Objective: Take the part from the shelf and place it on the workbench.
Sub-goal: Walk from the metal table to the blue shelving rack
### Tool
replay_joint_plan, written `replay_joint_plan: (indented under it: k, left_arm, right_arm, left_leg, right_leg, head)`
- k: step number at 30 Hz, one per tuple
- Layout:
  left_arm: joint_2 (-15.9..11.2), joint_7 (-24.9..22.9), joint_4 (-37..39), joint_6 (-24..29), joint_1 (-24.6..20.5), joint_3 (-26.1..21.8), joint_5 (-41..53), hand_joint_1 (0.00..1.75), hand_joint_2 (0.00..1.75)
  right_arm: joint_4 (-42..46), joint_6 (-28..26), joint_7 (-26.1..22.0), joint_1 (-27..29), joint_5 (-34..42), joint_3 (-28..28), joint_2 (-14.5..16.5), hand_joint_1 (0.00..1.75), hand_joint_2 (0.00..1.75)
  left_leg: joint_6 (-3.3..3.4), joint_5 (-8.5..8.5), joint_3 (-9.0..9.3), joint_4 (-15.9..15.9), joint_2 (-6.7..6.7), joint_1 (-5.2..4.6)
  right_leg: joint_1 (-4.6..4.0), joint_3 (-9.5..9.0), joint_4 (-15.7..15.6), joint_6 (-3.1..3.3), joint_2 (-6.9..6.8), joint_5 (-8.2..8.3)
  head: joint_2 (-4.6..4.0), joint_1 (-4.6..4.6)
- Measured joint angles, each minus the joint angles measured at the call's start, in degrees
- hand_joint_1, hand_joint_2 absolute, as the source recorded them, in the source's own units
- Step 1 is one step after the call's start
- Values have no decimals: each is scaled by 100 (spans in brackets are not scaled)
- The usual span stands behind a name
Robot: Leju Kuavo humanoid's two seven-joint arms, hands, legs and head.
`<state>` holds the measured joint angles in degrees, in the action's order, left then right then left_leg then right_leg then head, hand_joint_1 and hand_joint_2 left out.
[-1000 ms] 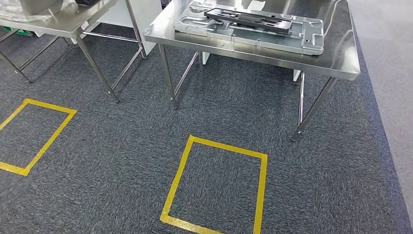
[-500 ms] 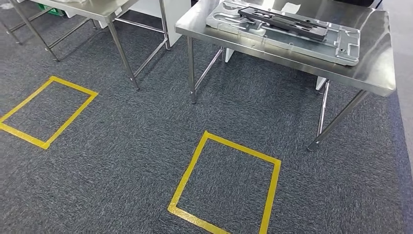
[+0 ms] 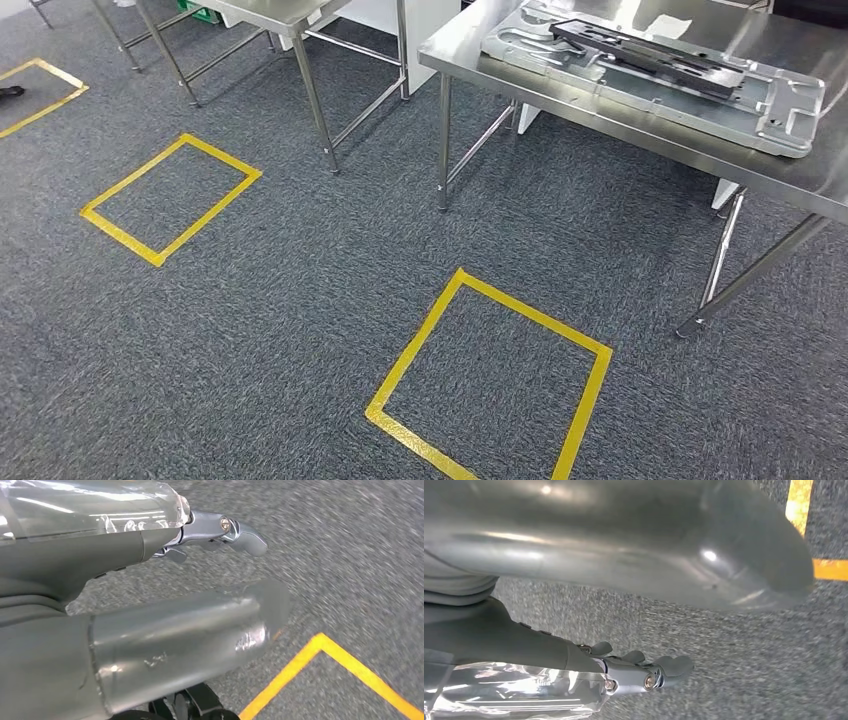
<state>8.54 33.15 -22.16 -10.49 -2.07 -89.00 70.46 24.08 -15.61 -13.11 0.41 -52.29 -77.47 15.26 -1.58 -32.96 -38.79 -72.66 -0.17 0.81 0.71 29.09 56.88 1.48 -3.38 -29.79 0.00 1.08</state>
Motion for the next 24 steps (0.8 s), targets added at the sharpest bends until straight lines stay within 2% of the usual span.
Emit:
replay_joint_plan:
  k: [1, 3, 4, 5, 7, 8, 9, 10, 11, 12, 13, 14, 15, 16, 17, 18, 19, 20, 21, 24]
  left_arm:
    - [-1, -2, 0, 0, 8, 0, 1, 0, 0]
    - [-3, -3, 0, -1, -2, 1, 1, 0, 0]
    - [-3, -3, 0, -1, -9, 2, 2, 0, 0]
    - [-3, -4, 0, -2, -10, 3, 3, 0, 0]
    - [-3, -4, 0, -2, 8, 3, 5, 0, 0]
    - [-2, -4, 0, -2, 17, 3, 6, 0, 0]
    - [1, -5, 0, -2, 19, 3, 9, 0, 0]
    - [3, -8, 0, -2, 14, 3, 12, 0, 0]
    - [5, -10, 0, -2, 4, 3, 16, 0, 0]
    - [5, -11, 0, -3, -6, 4, 24, 0, 0]
    - [4, -14, 0, -3, -12, 4, 29, 0, 0]
    - [4, -16, 0, -4, -12, 4, 34, 0, 0]
    - [4, -19, 0, -6, -8, 4, 39, 0, 0]
    - [5, -22, 0, -8, -4, 4, 44, 0, 0]
    - [10, -28, 0, -9, -3, 4, 52, 0, 0]
    - [18, -33, 0, -12, -10, 5, 68, 0, 0]
    - [25, -41, 0, -14, -19, 6, 83, 0, 0]
    - [32, -48, -1, -16, -26, 7, 99, 0, 0]
    - [34, -52, -1, -17, -27, 8, 111, 0, 0]
    - [34, -56, 0, -17, -2, 9, 122, 0, 0]
  right_arm:
    - [1, 4, 6, -4, -9, -1, 1, 0, 0]
    - [5, 15, 15, -11, -28, -5, 7, 0, 0]
    - [13, 20, 17, -15, -34, -12, 9, 0, 0]
    - [22, 25, 19, -22, -37, -20, 11, 0, 0]
    - [39, 34, 22, -44, -40, -33, 16, 0, 0]
    - [44, 39, 24, -51, -44, -35, 17, 0, 0]
    - [50, 44, 24, -53, -49, -38, 19, 0, 0]
    - [57, 53, 26, -49, -56, -42, 20, 0, 0]
    - [62, 64, 28, -41, -67, -49, 20, 0, 0]
    - [71, 78, 33, -33, -82, -63, 21, 0, 0]
    - [79, 93, 40, -26, -105, -81, 22, 0, 0]
    - [89, 106, 44, -22, -129, -103, 22, 0, 0]
    - [101, 116, 50, -20, -153, -125, 23, 0, 0]
    - [114, 125, 59, -20, -172, -141, 23, 0, 0]
    - [127, 132, 70, -18, -190, -157, 24, 0, 0]
    - [144, 140, 84, -16, -210, -173, 25, 0, 0]
    - [162, 146, 95, -16, -230, -193, 33, 0, 0]
    - [179, 152, 105, -15, -246, -216, 41, 0, 0]
    - [199, 158, 113, -16, -263, -238, 50, 0, 0]
    - [238, 171, 126, -26, -292, -271, 63, 0, 0]
  left_leg:
    - [9, 163, 230, 352, 54, -1]
    - [62, 390, 686, 1146, 278, -27]
    - [98, 432, 799, 1367, 351, -44]
    - [133, 427, 827, 1454, 381, -60]
    - [202, 462, 809, 1468, 268, -63]
    - [238, 484, 809, 1488, 218, -53]
    - [279, 511, 809, 1511, 168, -42]
    - [315, 537, 806, 1528, 118, -32]
    - [339, 553, 785, 1530, 66, -30]
    - [355, 565, 762, 1528, 3, -33]
    - [363, 572, 747, 1524, -67, -36]
    - [366, 575, 740, 1517, -140, -39]
    - [365, 576, 739, 1508, -221, -40]
    - [361, 575, 744, 1499, -301, -40]
    - [354, 573, 744, 1489, -376, -37]
    - [334, 569, 731, 1466, -447, -44]
    - [304, 571, 706, 1448, -517, -42]
    - [266, 578, 674, 1436, -582, -34]
    - [220, 592, 646, 1432, -653, -26]
    - [134, 631, 599, 1462, -804, -9]
  right_leg:
    - [-1, -2, 12, -11, -68, -7]
    - [-22, -19, 35, -51, -192, -32]
    - [-36, -26, 43, -77, -242, -42]
    - [-49, -32, 46, -104, -286, -47]
    - [-52, -46, 44, -168, -342, -57]
    - [-41, -44, 75, -207, -269, -98]
    - [-31, -1, 185, -240, -138, -197]
    - [-17, 103, 418, -265, 31, -362]
    - [-6, 261, 760, -274, 189, -564]
    - [-4, 453, 1160, -275, 272, -757]
    - [0, 618, 1493, -274, 305, -870]
    - [1, 705, 1654, -271, 316, -867]
    - [2, 689, 1595, -261, 327, -744]
    - [2, 570, 1319, -243, 358, -528]
    - [3, 399, 925, -216, 461, -297]
    - [8, 242, 547, -184, 618, -128]
    - [9, 137, 280, -160, 747, -33]
    - [5, 90, 142, -141, 842, -8]
    - [-3, 85, 109, -129, 848, -20]
    - [-13, 71, 75, -92, 714, -1]
  head:
    - [0, 0]
    - [0, -1]
    - [0, -5]
    - [0, -10]
    - [0, -17]
    - [0, -25]
    - [0, -32]
    - [0, -43]
    - [0, -54]
    - [0, -57]
    - [0, -59]
    - [0, -60]
    - [0, -61]
    - [0, -61]
    - [-1, -63]
    - [-1, -63]
    - [-1, -63]
    - [-1, -64]
    - [0, -64]
    - [0, -64]
